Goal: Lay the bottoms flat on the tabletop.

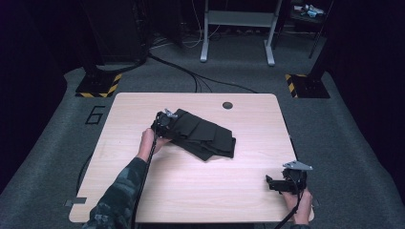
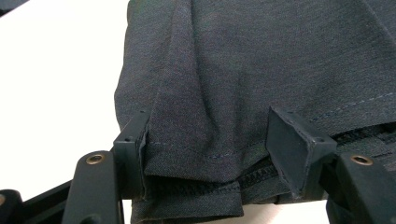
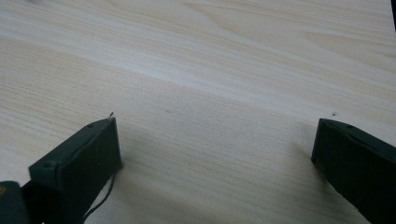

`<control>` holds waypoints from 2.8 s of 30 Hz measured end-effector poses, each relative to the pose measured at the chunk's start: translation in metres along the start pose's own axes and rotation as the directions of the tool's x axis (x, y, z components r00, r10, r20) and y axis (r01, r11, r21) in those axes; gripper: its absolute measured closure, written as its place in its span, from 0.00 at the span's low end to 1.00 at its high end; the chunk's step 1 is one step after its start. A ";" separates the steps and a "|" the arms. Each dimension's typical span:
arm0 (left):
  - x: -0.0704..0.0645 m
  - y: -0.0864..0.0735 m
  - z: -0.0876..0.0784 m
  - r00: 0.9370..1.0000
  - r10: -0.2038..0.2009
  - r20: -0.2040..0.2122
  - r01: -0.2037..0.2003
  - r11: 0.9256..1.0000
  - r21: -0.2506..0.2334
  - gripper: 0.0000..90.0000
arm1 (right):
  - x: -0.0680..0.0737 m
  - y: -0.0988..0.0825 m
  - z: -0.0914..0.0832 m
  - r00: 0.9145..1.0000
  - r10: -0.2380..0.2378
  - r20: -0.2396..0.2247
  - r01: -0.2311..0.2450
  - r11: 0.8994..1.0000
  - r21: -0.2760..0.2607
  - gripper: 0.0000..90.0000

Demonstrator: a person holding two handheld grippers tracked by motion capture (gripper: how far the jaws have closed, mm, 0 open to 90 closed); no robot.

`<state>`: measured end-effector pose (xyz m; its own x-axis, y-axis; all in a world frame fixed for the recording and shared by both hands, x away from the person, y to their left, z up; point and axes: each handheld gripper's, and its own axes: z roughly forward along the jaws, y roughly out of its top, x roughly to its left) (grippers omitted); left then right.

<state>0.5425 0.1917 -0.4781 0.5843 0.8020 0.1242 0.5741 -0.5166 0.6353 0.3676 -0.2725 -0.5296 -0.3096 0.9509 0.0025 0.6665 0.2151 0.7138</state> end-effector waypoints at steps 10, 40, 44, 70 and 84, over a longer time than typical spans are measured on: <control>-0.022 -0.011 -0.012 1.000 -0.008 0.004 0.008 1.000 -0.016 0.41 | 0.000 0.000 0.000 1.000 -0.004 0.001 0.004 1.000 -0.001 0.01; -0.079 -0.050 -0.051 1.000 0.014 0.011 -0.014 0.999 -0.050 0.40 | 0.000 0.000 0.000 1.000 -0.004 0.002 0.004 1.000 -0.001 0.01; -0.082 -0.052 -0.056 0.999 0.018 0.027 -0.016 0.999 -0.049 0.40 | 0.000 0.000 0.000 1.000 0.000 0.002 0.000 1.000 -0.001 0.01; -0.054 -0.013 -0.027 0.993 -0.003 0.118 0.002 1.000 0.004 0.18 | 0.000 0.000 0.000 1.000 -0.004 0.001 0.004 1.000 -0.001 0.01; -0.084 -0.032 -0.034 0.989 0.016 0.147 -0.016 1.000 -0.006 0.18 | 0.000 0.000 0.000 1.000 -0.003 0.002 0.003 1.000 -0.001 0.01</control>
<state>0.4559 0.1513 -0.4824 0.6715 0.7407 0.0211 0.5615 -0.5272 0.6378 0.3677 -0.2728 -0.5296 -0.3098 0.9508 -0.0011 0.6651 0.2175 0.7144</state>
